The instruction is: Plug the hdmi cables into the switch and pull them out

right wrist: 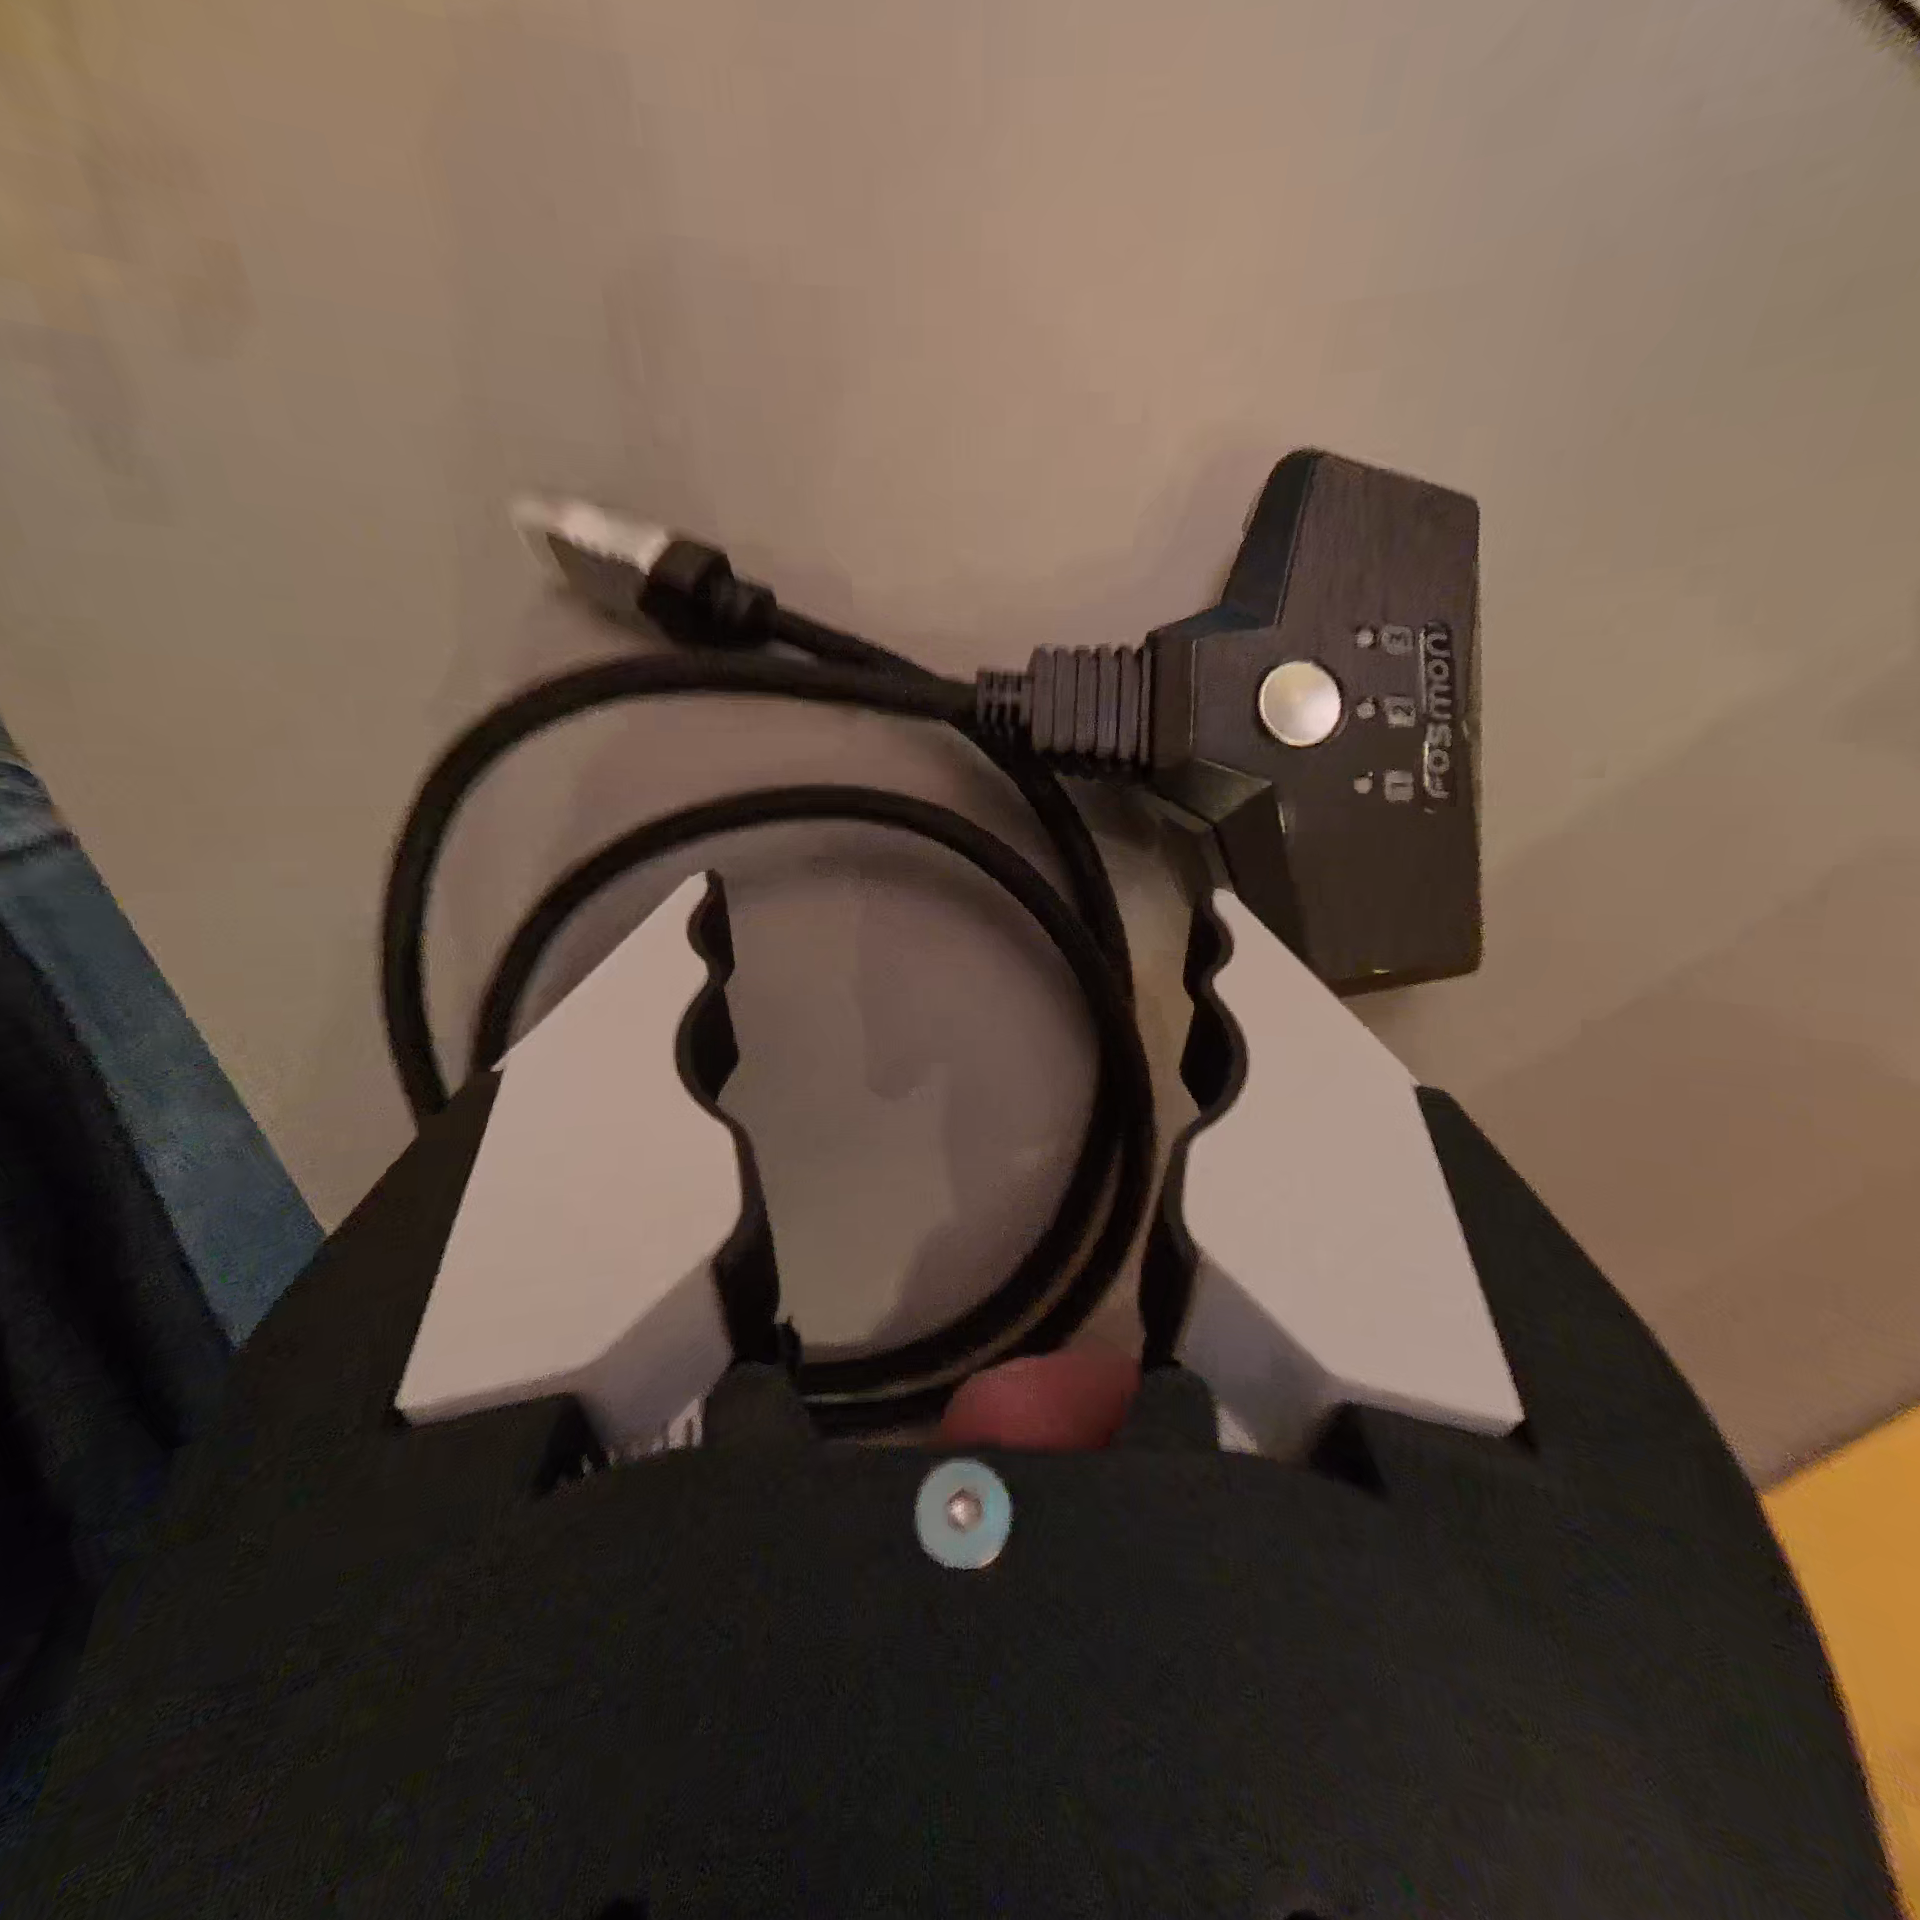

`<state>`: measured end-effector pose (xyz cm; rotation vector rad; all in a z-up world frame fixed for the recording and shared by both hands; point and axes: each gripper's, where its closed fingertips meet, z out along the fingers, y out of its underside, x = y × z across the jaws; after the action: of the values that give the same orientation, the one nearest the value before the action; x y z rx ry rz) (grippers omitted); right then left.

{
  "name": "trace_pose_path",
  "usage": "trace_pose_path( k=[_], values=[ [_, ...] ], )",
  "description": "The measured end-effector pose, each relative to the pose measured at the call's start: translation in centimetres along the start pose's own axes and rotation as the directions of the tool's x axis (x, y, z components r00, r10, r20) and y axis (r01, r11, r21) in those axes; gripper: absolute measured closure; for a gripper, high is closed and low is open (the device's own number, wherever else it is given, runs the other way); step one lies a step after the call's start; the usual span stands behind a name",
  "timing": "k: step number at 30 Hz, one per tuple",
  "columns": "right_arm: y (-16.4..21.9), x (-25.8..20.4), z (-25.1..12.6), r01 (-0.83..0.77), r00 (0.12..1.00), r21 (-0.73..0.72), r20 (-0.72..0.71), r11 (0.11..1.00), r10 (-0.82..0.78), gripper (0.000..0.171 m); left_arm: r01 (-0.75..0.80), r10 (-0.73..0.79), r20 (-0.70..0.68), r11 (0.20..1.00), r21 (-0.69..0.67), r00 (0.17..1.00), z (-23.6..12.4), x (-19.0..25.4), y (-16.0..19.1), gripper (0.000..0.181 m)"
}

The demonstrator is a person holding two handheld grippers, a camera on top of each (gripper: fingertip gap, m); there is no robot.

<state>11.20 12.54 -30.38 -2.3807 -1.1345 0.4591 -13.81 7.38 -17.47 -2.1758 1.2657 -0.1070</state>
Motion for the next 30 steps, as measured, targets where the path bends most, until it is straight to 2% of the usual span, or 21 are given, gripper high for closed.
trace_pose_path(
  k=[7, 12, 15, 17, 20, 21, 24, 27, 30],
  values=[
    [-4.0, 3.2, 0.7, -0.191, 0.975, 0.089, 0.132, 0.977, 0.179, 0.093, 0.013, -0.013, -0.001, 1.0, 0.013, 1.0, -0.2, -0.2, -0.2, 0.175],
    [-4.7, 6.1, 2.8, -0.205, 0.979, 0.037, -0.006, 0.978, 0.205, 0.097, 0.027, -0.027, -0.006, 1.0, 0.009, 1.0, 0.1, -0.3, -0.1, 0.175],
    [-5.8, 7.1, 4.0, -0.203, 0.977, 0.029, -0.053, 0.979, 0.205, 0.11, 0.033, -0.032, -0.012, 0.999, 0.013, 0.999, 0.3, -0.3, -0.1, 0.175],
    [-6.5, 7.3, 4.6, -0.187, 0.98, 0.025, -0.068, 0.982, 0.188, 0.126, 0.035, -0.034, -0.012, 0.999, 0.013, 0.999, 0.3, -0.3, -0.1, 0.175],
    [-7.2, 7.4, 5.5, -0.127, 0.988, 0.004, -0.092, 0.992, 0.127, 0.139, 0.037, -0.037, -0.012, 0.999, 0.017, 0.999, 0.2, -0.3, -0.1, 0.175],
    [-7.1, 7.4, 5.5, -0.105, 0.99, -0.017, -0.1, 0.994, 0.102, 0.14, 0.038, -0.038, -0.012, 0.999, 0.019, 0.999, 0.2, -0.3, -0.1, 0.175],
    [-7.1, 7.4, 4.4, -0.113, 0.992, -0.041, -0.068, 0.993, 0.11, 0.114, 0.042, -0.042, -0.009, 0.999, 0.02, 0.999, 0.1, -0.4, 0.0, 0.175],
    [-9.2, 7.5, 3.1, -0.246, 0.969, 0.099, 0.013, 0.964, 0.246, 0.109, 0.047, -0.047, -0.017, 0.999, 0.019, 0.999, 0.3, -0.4, 0.0, 0.175],
    [-9.6, 9.4, 3.6, -0.285, 0.95, 0.129, -0.09, 0.95, 0.298, 0.106, 0.057, -0.056, -0.027, 0.998, 0.023, 0.998, 0.6, -0.4, -0.1, 0.175]
  ],
)
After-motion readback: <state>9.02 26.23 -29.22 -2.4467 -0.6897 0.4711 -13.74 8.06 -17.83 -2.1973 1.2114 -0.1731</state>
